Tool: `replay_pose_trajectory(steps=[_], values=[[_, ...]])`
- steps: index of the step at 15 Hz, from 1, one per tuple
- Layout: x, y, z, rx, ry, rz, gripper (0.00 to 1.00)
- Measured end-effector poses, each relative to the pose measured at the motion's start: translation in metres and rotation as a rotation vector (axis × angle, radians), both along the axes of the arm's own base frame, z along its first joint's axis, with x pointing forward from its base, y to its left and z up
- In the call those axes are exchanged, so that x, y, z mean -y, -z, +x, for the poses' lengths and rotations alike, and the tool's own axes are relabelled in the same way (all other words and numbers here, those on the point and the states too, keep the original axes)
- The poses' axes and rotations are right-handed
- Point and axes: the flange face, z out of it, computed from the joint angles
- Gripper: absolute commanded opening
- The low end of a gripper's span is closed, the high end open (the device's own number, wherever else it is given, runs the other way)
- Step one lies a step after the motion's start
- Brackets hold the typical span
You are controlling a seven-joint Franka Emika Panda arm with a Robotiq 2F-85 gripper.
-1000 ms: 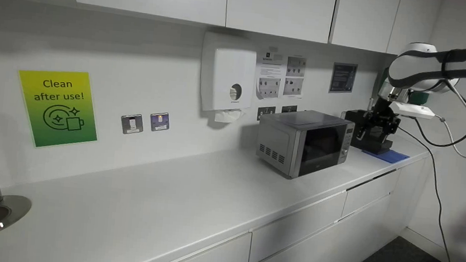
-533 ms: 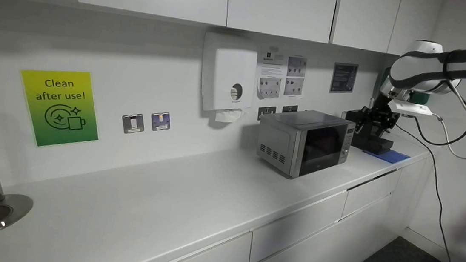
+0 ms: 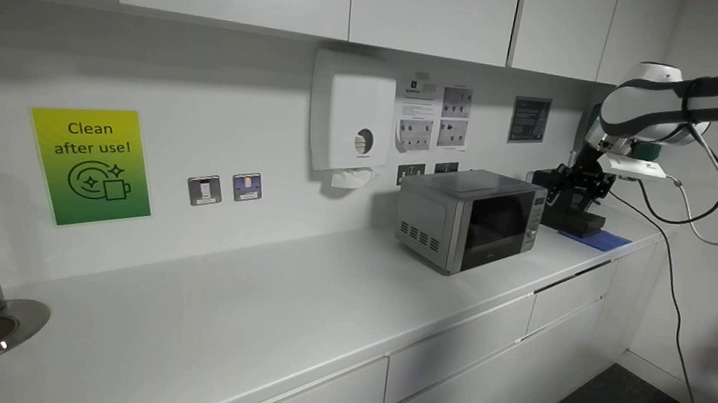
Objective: Press a button on the right side of the microwave
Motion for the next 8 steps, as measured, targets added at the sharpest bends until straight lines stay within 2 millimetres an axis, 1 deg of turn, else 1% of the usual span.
replay_pose_trajectory(steps=[3, 5, 6, 8], values=[[0.000, 0.000, 0.000, 0.001, -0.007, 0.001, 1.00], [0.005, 0.003, -0.001, 0.019, -0.038, 0.020, 1.00], [0.012, 0.003, -0.002, 0.052, -0.054, 0.036, 1.00], [0.035, 0.008, -0.008, 0.143, -0.066, 0.090, 1.00]])
